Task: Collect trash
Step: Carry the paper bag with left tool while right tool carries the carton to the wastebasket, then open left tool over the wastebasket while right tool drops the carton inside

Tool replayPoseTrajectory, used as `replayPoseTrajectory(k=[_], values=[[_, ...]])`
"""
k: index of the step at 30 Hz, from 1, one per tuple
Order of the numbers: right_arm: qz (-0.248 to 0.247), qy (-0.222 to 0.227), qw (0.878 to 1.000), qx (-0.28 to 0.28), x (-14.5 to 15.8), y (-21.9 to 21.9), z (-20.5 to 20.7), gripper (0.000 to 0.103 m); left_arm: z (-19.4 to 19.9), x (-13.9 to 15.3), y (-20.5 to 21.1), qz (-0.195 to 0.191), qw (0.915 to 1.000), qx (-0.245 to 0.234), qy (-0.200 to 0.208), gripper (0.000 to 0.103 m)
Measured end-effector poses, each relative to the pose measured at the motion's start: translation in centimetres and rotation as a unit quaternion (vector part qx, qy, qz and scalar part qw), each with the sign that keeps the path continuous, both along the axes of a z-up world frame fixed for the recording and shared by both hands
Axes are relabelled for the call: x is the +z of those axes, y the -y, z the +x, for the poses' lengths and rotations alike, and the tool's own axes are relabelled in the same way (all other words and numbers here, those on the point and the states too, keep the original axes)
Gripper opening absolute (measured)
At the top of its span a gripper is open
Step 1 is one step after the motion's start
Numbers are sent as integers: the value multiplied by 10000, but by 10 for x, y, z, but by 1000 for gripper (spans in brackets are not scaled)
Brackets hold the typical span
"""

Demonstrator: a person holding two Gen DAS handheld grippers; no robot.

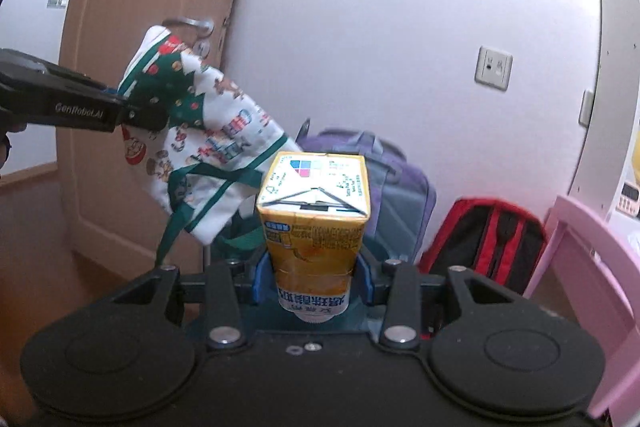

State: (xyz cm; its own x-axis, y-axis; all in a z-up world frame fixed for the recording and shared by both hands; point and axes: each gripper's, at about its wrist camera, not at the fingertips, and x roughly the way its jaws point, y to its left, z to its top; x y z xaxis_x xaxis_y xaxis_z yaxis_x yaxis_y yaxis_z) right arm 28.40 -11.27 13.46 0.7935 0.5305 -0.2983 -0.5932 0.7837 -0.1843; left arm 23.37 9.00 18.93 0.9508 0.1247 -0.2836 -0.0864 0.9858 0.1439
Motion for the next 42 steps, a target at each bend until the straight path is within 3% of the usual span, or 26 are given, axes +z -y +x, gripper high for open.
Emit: replayPoseTrajectory(k=[3,8,20,32,42], values=[[98,-29,9999,-1,7,-8,16,41,18,13,4,2,10000,-10,17,9],[134,-212,9997,-6,2,-28,52,41,56,5,8,130,9999,-37,-97,9],[-97,-1142,9934,-100,-52,-69,138,41,144,-63,-10,122,9951,-28,-979,9],[-584,-1792,9820,-71,-104,-87,170,41,197,-139,-11,30,9767,-351,-2116,9],[-535,-2073,9768,89,-117,-90,177,44,220,-159,-15,-346,9616,-488,-2677,10]])
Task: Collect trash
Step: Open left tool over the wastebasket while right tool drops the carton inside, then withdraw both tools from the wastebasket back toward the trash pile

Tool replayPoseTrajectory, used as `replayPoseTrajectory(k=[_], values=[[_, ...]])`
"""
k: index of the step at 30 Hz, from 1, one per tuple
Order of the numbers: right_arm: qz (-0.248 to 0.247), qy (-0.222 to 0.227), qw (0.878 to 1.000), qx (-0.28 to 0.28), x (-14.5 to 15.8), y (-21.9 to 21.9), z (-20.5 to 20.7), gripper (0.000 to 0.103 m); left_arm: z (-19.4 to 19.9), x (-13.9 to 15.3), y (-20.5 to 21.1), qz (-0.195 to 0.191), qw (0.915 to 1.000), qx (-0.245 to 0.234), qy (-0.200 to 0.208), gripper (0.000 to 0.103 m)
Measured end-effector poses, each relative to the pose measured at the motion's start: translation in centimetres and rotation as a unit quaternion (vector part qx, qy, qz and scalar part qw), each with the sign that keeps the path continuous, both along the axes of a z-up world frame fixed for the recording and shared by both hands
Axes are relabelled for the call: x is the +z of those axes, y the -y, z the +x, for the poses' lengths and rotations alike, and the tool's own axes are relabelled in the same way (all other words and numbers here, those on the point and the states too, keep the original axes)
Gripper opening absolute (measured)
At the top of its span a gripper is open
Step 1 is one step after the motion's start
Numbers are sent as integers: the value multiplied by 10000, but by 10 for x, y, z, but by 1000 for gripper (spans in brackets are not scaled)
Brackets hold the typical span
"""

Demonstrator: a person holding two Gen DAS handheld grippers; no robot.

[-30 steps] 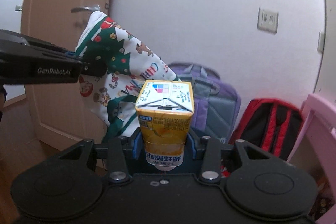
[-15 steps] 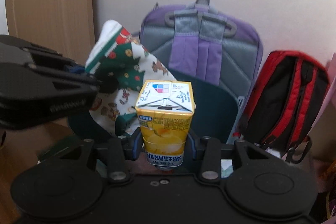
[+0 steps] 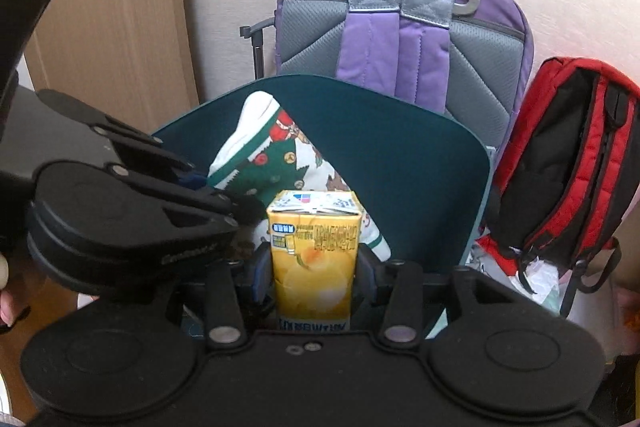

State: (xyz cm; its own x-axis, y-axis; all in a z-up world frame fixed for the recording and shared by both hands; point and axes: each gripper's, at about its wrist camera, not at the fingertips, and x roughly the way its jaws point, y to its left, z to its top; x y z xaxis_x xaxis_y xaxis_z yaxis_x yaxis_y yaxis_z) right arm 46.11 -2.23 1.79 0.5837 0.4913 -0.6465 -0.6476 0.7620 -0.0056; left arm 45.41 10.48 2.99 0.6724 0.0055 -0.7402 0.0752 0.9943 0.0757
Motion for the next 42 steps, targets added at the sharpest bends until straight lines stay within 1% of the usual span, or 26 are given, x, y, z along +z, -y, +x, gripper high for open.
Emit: replayPoseTrajectory(k=[2,4,6,9,10,12,14,18,21,24,26,30,35,39,42], values=[[-11,11,10000,-6,0,-1,2,45,0,-1,0,-15,10000,40,-21,11],[-27,36,10000,-39,0,0,1,45,1,-2,-2,-83,9999,130,-64,15],[-25,48,10000,-61,1,2,-2,45,2,-1,-3,-142,9997,184,-96,27],[5,63,9999,-116,3,8,-6,44,-4,2,-2,-132,9996,234,-18,40],[18,64,9999,-123,5,10,-8,44,-6,4,-2,-128,9996,259,19,42],[33,60,9999,-140,7,13,-11,45,-11,9,-3,-157,9994,314,81,55],[49,62,9998,-172,11,15,-15,46,-18,16,-4,-193,9991,350,169,62],[210,169,9995,-191,22,24,-28,48,-32,30,-4,-172,9987,398,281,64],[320,271,9988,-250,34,30,-38,48,-44,41,-5,-212,9980,479,358,70],[367,331,9984,-286,47,35,-51,49,-61,52,-6,-253,9973,523,448,70],[366,389,9982,-280,56,40,-62,49,-74,61,-5,-259,9970,513,516,70],[374,524,9974,-323,72,54,-84,50,-100,76,1,-172,9963,508,678,74],[461,588,9965,-371,88,73,-109,51,-132,96,7,-244,9950,477,840,75],[613,605,9955,-396,97,86,-131,51,-157,109,16,-293,9937,446,990,82],[697,617,9950,-370,103,95,-147,52,-174,115,21,-381,9929,413,1048,82]])
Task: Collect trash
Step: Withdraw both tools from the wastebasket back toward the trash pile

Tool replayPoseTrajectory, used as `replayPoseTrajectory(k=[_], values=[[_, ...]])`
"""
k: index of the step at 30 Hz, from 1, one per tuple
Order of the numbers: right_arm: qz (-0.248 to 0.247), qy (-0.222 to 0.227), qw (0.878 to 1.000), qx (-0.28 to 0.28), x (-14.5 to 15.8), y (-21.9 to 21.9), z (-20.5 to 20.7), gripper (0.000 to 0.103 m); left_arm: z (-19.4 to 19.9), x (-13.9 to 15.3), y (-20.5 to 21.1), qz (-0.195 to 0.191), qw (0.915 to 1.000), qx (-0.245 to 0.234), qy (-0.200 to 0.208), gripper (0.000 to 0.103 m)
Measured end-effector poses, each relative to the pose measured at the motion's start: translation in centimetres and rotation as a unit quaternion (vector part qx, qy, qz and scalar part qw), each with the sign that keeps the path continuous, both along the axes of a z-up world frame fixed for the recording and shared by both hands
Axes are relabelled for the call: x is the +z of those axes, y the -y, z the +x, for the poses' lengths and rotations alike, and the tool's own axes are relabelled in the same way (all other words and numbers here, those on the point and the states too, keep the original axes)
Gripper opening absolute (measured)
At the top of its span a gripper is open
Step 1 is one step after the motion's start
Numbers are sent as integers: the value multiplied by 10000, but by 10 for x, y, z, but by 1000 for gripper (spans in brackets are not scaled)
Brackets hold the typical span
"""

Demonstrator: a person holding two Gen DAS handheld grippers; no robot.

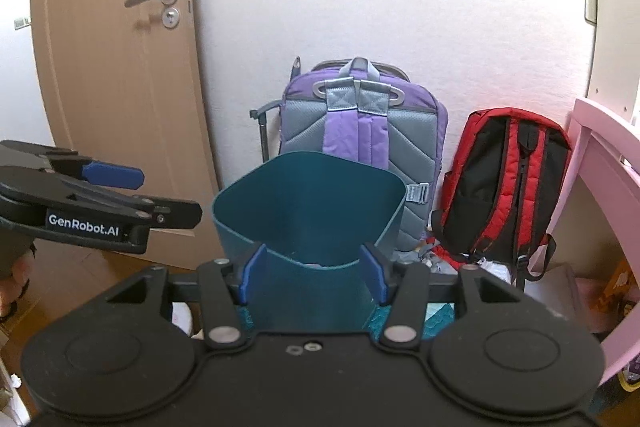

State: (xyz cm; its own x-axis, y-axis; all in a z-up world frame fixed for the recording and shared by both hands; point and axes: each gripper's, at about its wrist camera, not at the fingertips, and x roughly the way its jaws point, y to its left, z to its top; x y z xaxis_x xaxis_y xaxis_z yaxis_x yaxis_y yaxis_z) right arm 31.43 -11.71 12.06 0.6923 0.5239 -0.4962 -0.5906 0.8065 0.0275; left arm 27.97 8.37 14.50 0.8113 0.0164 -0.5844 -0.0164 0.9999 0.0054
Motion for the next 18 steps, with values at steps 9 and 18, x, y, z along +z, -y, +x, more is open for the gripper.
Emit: replayPoseTrajectory(k=[9,18], values=[[6,6,9998,178,-1,17,-42,52,-45,-2,19,-14,9998,-190,51,87],[-5,-313,9988,364,-36,33,-65,53,-78,-28,30,-79,9996,-211,181,102]])
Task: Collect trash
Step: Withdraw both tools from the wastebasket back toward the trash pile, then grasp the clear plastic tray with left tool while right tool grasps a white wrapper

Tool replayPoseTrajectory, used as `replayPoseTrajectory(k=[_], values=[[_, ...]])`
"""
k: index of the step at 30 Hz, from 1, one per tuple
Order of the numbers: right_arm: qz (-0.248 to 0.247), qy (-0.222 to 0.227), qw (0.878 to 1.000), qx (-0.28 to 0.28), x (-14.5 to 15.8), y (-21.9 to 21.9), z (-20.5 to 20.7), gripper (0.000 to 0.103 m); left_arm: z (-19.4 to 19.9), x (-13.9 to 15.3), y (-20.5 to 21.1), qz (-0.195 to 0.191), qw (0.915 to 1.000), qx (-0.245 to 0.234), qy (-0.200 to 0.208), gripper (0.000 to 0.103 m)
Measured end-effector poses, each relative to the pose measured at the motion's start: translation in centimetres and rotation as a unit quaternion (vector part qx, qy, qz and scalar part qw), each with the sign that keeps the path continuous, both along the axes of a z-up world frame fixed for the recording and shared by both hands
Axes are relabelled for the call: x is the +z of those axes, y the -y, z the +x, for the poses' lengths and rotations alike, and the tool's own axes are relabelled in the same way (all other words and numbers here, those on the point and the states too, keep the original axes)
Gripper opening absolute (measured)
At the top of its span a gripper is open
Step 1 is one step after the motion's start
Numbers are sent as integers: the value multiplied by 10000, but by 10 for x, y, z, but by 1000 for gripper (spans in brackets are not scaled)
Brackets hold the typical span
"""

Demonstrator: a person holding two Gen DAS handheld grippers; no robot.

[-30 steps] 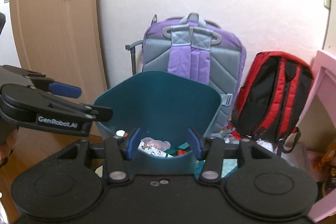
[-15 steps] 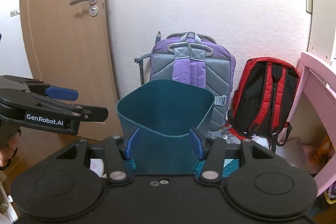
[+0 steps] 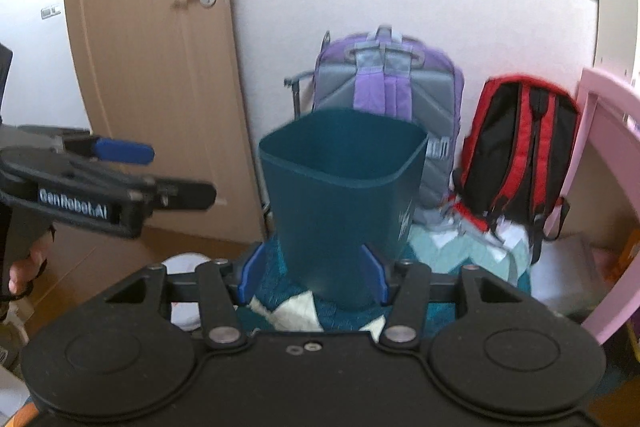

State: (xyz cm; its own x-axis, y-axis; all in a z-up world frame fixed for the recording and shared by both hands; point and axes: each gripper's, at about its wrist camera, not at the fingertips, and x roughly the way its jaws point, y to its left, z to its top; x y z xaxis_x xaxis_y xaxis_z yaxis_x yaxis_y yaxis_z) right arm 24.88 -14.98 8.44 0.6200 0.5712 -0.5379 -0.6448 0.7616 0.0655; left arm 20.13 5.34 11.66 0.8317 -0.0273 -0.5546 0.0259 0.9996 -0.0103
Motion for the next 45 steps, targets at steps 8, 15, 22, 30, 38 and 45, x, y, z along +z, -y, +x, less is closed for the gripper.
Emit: replayPoseTrajectory(k=[8,15,22,30,38,45], values=[[-297,-725,9969,33,-86,11,2,53,-1,-71,2,-116,9991,3,-417,102],[-644,-1615,9847,-140,-185,16,21,53,19,-159,-2,-227,9942,120,-1048,102],[-1111,-2405,9641,-157,-284,14,43,53,51,-259,-4,-197,9822,189,-1860,102],[-2098,-3176,9242,321,-399,4,65,52,85,-365,-17,-293,9565,434,-2869,102],[-3190,-3576,8690,1231,-508,-14,64,52,124,-441,-32,-323,9354,620,-3467,102],[-4214,-3448,8078,2258,-582,-18,30,51,146,-505,-47,-491,9153,896,-3895,101]])
